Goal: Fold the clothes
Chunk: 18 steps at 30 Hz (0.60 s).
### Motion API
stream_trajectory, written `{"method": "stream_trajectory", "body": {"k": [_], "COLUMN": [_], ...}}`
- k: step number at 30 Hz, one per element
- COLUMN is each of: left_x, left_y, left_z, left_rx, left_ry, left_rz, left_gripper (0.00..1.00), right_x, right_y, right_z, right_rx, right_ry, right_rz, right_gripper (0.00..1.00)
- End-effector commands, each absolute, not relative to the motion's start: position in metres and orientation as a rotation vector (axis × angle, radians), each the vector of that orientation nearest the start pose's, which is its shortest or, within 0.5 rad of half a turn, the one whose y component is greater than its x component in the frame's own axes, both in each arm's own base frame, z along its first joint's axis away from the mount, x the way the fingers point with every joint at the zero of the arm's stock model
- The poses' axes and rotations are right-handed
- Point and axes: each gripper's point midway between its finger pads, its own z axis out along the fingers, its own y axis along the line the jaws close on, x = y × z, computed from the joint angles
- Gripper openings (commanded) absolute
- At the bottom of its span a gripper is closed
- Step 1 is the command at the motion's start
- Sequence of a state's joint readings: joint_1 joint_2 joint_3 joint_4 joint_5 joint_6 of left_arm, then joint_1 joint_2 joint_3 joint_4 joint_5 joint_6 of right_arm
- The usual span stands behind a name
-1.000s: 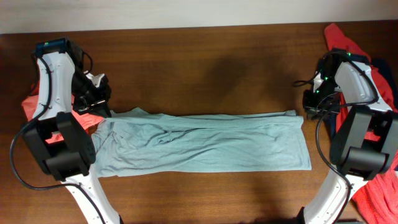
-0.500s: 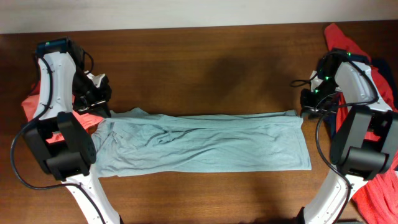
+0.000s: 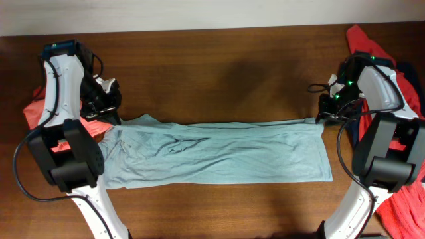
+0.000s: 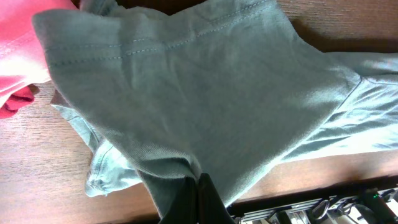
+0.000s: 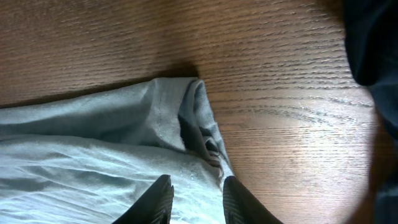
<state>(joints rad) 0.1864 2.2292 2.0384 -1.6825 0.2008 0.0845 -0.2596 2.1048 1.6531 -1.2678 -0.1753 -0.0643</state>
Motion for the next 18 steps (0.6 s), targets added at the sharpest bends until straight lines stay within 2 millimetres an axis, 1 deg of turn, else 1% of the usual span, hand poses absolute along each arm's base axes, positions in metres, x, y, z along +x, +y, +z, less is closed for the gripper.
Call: {"method": "stream_trajectory", "body": {"k": [1, 4, 7, 9, 12, 13, 15, 18], "left_x": [0.363, 0.362, 0.362, 0.362, 0.361, 0.361, 0.361, 0.362], "left_y": [0.035, 0.035, 0.034, 0.034, 0.034, 0.034, 0.034, 0.034], "left_z": [0.113, 0.113, 0.113, 0.113, 0.113, 0.113, 0.113, 0.113], "left_rx": [-0.233, -0.234, -0.232, -0.231, -0.232, -0.232, -0.231, -0.231], "left_ry": [3.354, 3.358, 3.358, 3.358, 3.36, 3.36, 3.36, 3.359], "left_rz": [-0.375, -0.376, -0.376, -0.376, -0.377, -0.377, -0.377, -0.376], "left_gripper": [0.0, 0.0, 0.0, 0.0, 0.0, 0.0, 0.0, 0.0], "right_x": [0.365, 0.362, 0.36, 0.36, 0.361, 0.36, 0.359, 0.358], "right_y": [-0.064, -0.063, -0.063, -0.063, -0.065, -0.067, -0.074, -0.081], "right_z": [0.061, 0.056, 0.051, 0.05, 0.05, 0.049, 0.048, 0.047], "right_rx": [0.315, 0.319, 0.32, 0.32, 0.319, 0.318, 0.317, 0.317], "right_ry": [3.182, 3.196, 3.2, 3.201, 3.199, 3.204, 3.213, 3.221], "right_rz": [0.331, 0.336, 0.338, 0.333, 0.324, 0.3, 0.238, 0.166], "right_gripper": [0.32, 0.31, 0.26, 0.25, 0.26, 0.26, 0.3, 0.3]}}
